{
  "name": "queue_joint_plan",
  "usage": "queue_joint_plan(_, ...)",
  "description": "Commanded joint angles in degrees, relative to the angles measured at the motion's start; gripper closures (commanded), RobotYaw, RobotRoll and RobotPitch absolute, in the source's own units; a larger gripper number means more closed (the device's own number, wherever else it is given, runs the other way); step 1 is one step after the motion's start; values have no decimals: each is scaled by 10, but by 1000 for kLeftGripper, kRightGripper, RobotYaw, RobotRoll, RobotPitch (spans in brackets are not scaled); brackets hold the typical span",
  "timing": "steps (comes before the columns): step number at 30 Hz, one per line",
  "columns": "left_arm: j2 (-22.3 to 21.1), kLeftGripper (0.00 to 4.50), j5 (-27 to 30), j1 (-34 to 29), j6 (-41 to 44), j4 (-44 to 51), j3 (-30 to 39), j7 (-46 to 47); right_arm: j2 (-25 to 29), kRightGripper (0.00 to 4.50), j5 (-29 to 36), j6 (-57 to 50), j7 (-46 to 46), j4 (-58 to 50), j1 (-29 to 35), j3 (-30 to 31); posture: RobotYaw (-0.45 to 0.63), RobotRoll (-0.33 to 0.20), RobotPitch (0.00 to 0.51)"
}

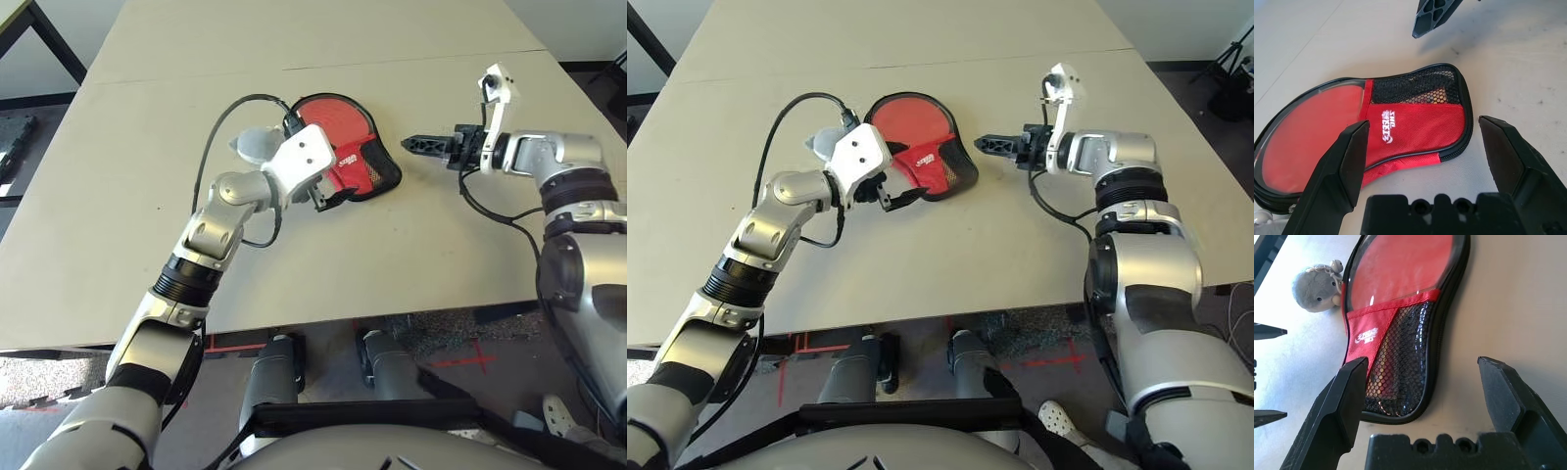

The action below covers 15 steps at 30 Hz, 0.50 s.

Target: Store the ping-pong paddle in its case and zip it.

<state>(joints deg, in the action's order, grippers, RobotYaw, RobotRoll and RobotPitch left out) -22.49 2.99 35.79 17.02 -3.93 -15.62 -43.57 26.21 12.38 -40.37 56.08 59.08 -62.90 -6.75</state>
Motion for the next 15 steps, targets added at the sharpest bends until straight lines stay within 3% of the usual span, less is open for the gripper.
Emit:
queue_joint_plan(1,-1,0,-2,-8,10,15,3,0,-11,47,-9,2,-10,17,7,10,68,0,198)
queue_joint_plan(15,3,0,0,-16,24,29,2,6,-49,47,-15,0,-13,31,9,18,73,0,208)
